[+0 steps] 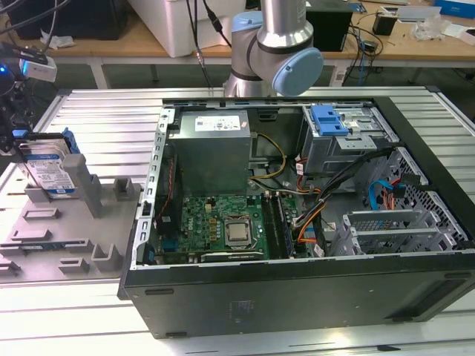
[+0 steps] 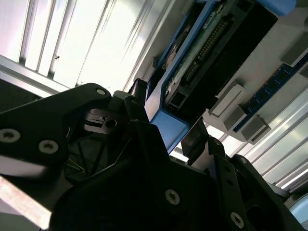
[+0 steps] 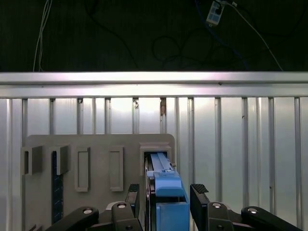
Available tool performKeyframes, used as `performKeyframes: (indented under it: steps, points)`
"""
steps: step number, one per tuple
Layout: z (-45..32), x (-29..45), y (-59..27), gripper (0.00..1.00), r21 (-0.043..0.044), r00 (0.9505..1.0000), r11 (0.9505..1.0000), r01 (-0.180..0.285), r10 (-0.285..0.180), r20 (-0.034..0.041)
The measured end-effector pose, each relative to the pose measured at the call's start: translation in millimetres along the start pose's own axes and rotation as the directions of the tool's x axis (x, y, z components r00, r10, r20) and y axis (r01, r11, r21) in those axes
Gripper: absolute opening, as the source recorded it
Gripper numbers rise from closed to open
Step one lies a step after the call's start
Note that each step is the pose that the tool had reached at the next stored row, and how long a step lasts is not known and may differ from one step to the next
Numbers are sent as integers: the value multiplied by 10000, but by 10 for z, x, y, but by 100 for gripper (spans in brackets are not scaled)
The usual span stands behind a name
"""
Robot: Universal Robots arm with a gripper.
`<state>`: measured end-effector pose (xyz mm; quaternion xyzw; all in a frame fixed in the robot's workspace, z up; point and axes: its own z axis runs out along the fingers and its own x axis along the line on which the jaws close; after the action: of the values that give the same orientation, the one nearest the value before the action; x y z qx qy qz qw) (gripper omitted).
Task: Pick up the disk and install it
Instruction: 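Pick up the disk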
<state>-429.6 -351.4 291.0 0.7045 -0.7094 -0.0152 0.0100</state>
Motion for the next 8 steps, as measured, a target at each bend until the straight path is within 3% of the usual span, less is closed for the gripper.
performKeyframes:
  steps: [8]
  points:
    - [10,1,0,54,-1,10000,10000,9,-9,-28]
